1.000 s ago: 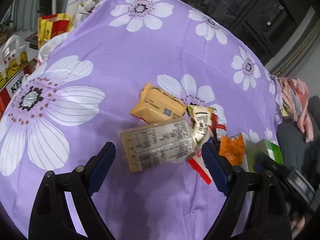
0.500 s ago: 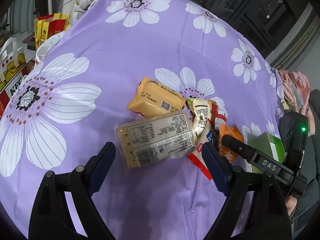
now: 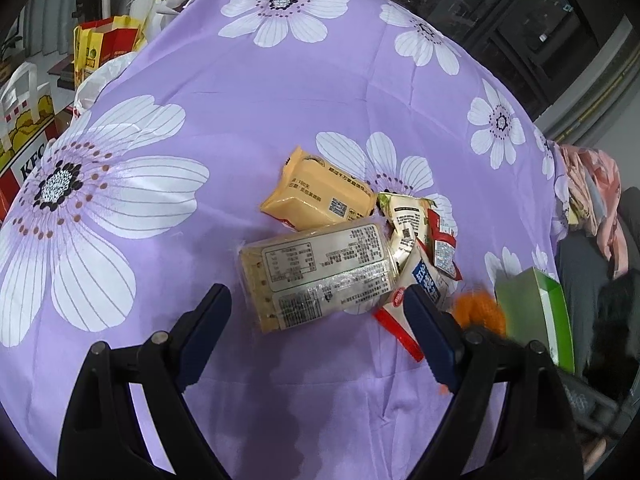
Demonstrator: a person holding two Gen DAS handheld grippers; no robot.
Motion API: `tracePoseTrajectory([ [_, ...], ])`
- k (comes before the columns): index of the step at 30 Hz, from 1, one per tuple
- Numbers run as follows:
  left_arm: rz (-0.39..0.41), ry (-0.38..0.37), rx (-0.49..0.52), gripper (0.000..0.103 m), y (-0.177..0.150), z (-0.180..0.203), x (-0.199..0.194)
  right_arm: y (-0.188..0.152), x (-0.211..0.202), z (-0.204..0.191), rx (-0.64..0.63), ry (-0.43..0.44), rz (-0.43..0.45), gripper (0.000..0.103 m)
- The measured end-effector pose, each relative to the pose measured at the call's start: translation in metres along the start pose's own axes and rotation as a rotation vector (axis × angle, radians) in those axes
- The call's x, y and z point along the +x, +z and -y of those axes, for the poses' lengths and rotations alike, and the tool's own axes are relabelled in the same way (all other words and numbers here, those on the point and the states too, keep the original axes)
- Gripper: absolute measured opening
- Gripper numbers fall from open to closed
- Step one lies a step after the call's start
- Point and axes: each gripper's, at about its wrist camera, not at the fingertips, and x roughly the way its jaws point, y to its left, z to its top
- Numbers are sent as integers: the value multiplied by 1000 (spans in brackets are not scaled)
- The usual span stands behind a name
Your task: Organize snacks
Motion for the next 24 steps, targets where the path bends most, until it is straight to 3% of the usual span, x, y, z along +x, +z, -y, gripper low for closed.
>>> tracePoseTrajectory([
  [6,-32,-1,7,87,-2,2,3,-22,17,-2,75,20,-136,59],
  [8,-49,-17,16,87,-4,4,3,-22,26,4,116,36,-155,71],
  [12,-83,-57,39,87,-7,10,4,-18,12,15,145,19,-89,76],
  [15,-138,-148,33,87,-11,14,6,-17,1,34,204,66,-44,78],
  [19,-213,-229,82,87,-23,32,11,-18,0,55,294,161,-37,78],
  [24,-300,-280,117,87,-37,48,25,-19,11,52,289,199,-71,78],
])
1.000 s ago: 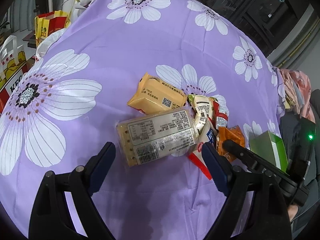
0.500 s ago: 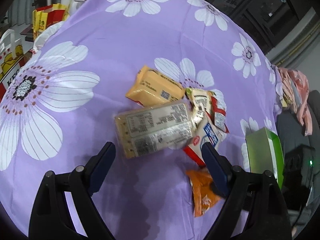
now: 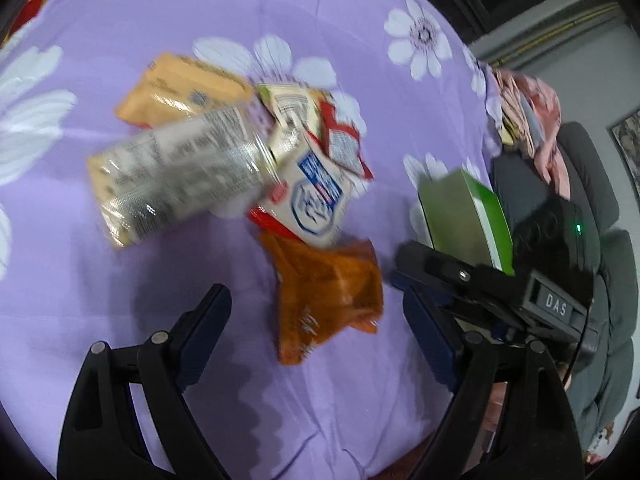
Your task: Organize snacks
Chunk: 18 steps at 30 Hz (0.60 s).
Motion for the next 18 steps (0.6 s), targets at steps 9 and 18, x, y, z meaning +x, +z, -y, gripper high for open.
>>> tracePoseTrajectory([
  [9,-36,64,-7,78,-3,-1,18,-2,16,2,-2,-30,-47,77],
  [18,11,188,108,77,-10,9,31,-3,24,-4,-12,-20,-51,77],
])
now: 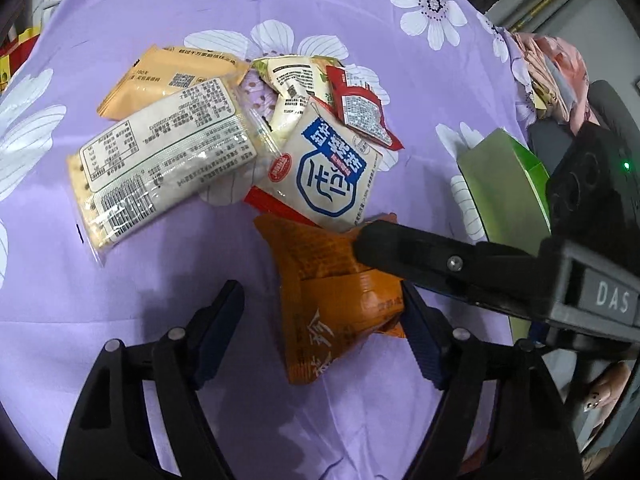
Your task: Organize snacks
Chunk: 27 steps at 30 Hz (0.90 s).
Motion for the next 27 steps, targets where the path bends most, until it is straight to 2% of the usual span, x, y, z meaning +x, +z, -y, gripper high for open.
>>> tracePoseTrajectory([
  [6,7,2,13,73,2,2,2,0,7,-9,-27,-5,-9,74],
  [7,8,0,15,68,2,3,2,-1,8,-10,-34,-6,-6,73],
  [8,9,-20,17,58,2,3,2,-1,7,-12,-38,-6,-4,73],
  [9,-1,-45,3,58,2,2,2,-2,8,-12,-40,-1,0,72],
  [16,5,-50,-10,56,1,5,0,-3,7,-16,-49,-14,13,70],
  [21,58,-34,30,52,0,13,-9,-5,2,-20,-50,9,26,67],
  [27,133,-35,69,52,0,22,-20,-9,-14,-33,-98,-14,107,67],
])
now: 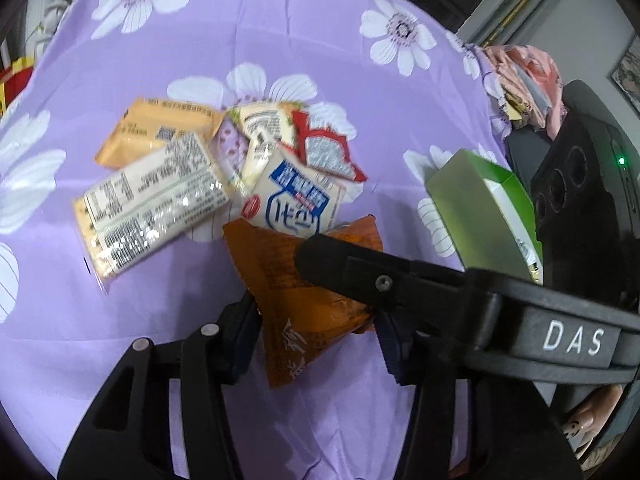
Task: Organize snacks
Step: 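Lift the orange chip bag with the right gripper toward the box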
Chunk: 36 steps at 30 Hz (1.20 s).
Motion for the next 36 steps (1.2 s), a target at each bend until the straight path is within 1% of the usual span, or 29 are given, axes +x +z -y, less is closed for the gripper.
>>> tracePoseTrajectory([
  [6,74,-29,15,52,2,6,-10,1,-21,-11,-61,-11,98,67],
  [15,206,-40,53,51,1,20,-28,-1,-46,-25,-139,-16,221,67],
  [21,270,-54,68,50,0,26,-37,-4,-59,-33,-176,-15,293,67],
  [36,361,-69,102,50,-3,34,-48,-11,-75,-45,-242,-25,379,67],
])
